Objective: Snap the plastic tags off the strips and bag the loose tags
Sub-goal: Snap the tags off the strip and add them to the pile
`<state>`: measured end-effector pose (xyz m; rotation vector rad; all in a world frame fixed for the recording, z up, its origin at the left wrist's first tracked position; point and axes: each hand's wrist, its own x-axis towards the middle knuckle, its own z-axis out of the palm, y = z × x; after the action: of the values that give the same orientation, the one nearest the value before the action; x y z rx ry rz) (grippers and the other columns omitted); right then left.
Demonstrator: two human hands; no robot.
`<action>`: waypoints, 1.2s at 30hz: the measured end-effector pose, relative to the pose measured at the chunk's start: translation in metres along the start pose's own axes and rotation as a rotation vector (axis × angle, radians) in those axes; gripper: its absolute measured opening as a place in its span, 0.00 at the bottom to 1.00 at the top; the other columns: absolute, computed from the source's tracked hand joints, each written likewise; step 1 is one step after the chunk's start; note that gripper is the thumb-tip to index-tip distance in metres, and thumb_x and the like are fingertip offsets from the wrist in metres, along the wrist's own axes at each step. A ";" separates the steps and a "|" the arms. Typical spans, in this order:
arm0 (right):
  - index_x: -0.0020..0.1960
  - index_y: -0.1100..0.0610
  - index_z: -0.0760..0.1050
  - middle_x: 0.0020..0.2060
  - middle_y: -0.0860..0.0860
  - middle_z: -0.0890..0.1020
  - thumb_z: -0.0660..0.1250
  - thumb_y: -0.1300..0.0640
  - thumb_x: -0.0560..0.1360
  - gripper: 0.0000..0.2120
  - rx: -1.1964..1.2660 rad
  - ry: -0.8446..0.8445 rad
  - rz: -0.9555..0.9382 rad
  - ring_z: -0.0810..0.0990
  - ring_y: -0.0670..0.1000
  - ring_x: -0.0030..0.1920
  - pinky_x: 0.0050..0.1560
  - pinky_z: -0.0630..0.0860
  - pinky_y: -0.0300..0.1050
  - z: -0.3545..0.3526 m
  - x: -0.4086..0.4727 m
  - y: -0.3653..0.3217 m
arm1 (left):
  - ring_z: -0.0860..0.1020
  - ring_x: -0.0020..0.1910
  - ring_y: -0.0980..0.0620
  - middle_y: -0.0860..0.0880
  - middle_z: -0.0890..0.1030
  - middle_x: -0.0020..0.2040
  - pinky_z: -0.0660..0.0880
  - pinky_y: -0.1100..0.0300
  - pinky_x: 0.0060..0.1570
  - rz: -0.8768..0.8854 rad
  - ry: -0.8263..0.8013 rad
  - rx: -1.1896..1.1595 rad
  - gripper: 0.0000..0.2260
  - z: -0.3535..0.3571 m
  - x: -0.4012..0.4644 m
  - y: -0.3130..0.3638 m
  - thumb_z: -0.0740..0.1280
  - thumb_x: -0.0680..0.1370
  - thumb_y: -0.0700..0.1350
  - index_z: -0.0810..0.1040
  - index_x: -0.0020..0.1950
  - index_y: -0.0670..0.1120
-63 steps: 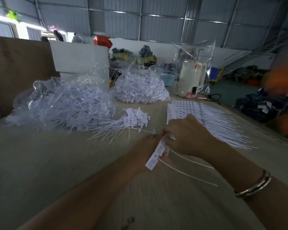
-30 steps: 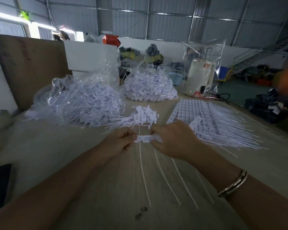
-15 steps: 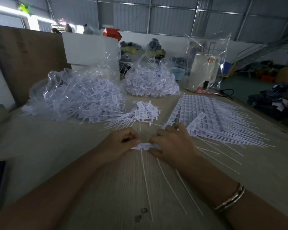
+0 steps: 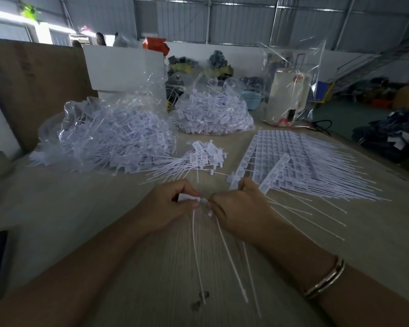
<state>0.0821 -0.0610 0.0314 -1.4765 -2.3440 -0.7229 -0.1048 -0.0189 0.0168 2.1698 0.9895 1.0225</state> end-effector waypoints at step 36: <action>0.52 0.48 0.78 0.45 0.46 0.83 0.63 0.44 0.75 0.12 0.393 -0.030 0.085 0.79 0.48 0.45 0.41 0.68 0.43 -0.016 -0.002 0.022 | 0.71 0.42 0.52 0.55 0.76 0.36 0.68 0.48 0.47 0.276 0.131 0.318 0.15 0.001 0.000 0.012 0.65 0.73 0.52 0.80 0.38 0.40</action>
<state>0.1024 -0.0637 0.0500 -1.4040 -2.2610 -0.2003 -0.0996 -0.0264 0.0243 2.5836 0.9842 1.2152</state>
